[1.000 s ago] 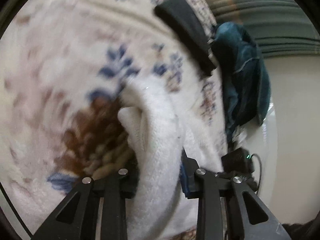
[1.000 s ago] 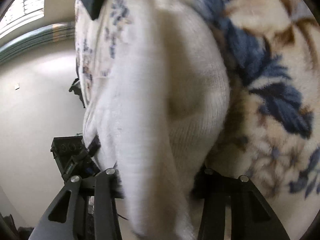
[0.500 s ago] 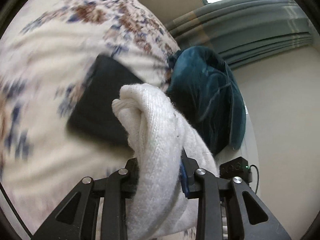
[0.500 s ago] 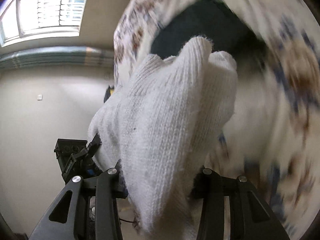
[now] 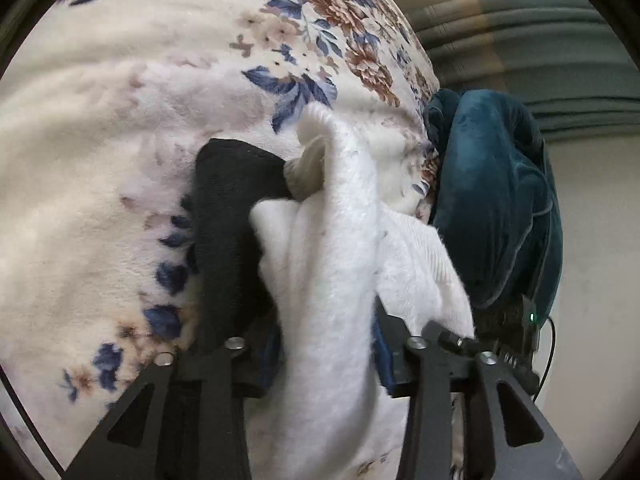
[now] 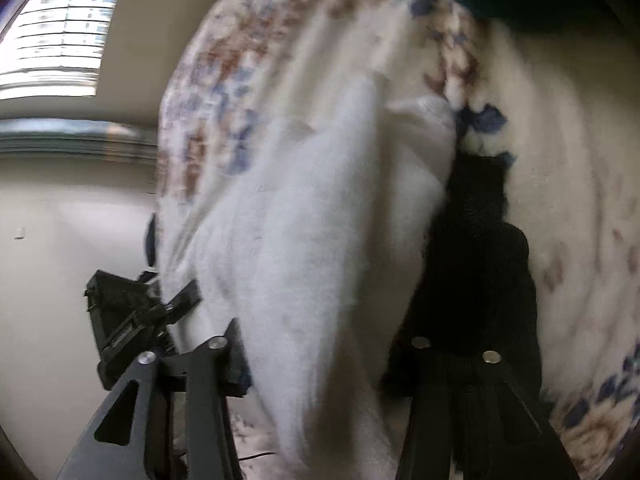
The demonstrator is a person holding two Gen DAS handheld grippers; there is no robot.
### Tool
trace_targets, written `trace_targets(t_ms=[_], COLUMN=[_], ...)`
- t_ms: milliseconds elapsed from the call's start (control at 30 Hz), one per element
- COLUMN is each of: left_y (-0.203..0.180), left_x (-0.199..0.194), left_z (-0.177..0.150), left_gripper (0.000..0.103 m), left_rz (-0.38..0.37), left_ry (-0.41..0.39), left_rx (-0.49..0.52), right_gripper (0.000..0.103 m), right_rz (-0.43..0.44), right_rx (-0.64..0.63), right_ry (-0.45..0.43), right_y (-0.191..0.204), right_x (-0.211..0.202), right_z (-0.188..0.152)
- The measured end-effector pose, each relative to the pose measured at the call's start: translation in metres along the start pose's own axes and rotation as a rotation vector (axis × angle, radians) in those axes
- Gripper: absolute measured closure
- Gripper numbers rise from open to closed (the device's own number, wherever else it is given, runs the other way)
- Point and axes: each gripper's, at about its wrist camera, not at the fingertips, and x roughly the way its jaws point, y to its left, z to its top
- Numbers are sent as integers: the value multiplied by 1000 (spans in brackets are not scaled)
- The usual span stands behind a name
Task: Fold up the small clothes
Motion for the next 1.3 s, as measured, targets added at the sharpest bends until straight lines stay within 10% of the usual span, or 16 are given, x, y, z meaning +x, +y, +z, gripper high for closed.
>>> trace_targets(t_ms=[167, 233, 433, 700, 1300], left_y=[-15, -30, -72, -99, -232], left_x=[-32, -41, -44, -66, -235], left_z=[-26, -37, -97, -147, -296], left_gripper=[50, 20, 2, 2, 2], left_rz=[168, 357, 725, 775, 717], left_ry=[-60, -118, -215, -215, -349], left_rx=[118, 213, 450, 474, 483], right_gripper=[33, 32, 7, 2, 2], right_rz=[-64, -152, -633, -859, -827], right_rx=[-24, -73, -271, -296, -366], right_ry=[-21, -87, -267, -411, -606], right_y=[-11, -1, 37, 64, 183], right_x=[-18, -37, -72, -111, -320], right_z=[-2, -12, -81, -166, -375])
